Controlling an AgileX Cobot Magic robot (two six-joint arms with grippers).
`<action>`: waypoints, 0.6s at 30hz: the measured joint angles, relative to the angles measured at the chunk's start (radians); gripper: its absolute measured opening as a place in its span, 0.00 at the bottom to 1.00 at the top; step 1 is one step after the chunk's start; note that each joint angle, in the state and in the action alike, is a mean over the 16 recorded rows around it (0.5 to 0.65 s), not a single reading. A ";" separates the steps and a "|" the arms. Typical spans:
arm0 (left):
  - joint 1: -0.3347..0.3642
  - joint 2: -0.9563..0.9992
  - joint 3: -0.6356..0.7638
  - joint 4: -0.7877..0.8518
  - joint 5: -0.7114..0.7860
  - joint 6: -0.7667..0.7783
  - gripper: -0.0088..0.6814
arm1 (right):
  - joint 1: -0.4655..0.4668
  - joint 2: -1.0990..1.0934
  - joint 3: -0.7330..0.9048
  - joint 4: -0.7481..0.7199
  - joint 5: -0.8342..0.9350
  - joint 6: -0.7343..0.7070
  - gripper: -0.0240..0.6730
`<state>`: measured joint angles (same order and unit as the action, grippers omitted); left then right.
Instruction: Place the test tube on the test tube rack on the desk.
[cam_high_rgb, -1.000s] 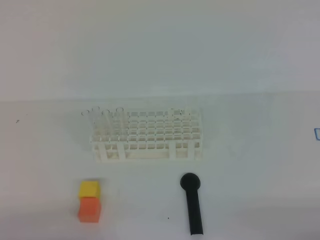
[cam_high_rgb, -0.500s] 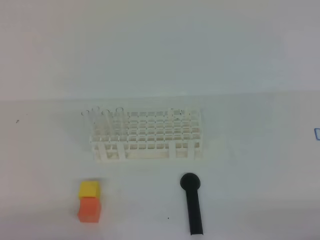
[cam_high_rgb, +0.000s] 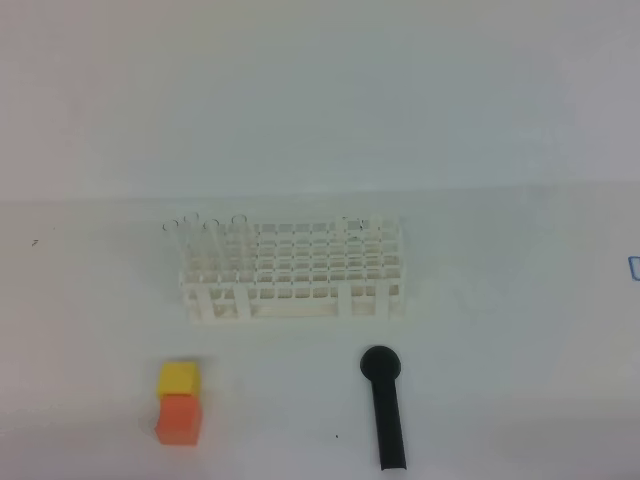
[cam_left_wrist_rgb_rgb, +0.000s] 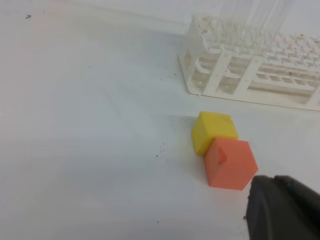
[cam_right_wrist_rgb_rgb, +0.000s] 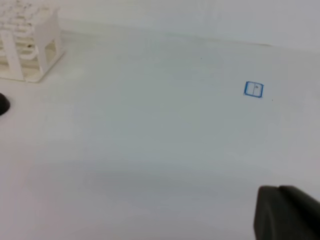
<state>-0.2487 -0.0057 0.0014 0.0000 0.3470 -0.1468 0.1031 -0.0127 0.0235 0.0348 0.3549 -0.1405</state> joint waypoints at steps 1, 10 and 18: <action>0.011 0.000 0.000 0.000 0.000 0.000 0.01 | 0.000 0.000 0.000 0.000 0.000 0.000 0.03; 0.151 0.000 0.000 0.000 -0.002 0.001 0.01 | 0.000 0.000 0.000 0.000 0.001 0.000 0.03; 0.237 0.000 0.000 0.000 -0.001 0.057 0.02 | 0.000 0.000 0.000 0.000 0.002 0.001 0.03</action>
<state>-0.0115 -0.0057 0.0014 0.0000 0.3457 -0.0896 0.1031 -0.0127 0.0234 0.0348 0.3567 -0.1396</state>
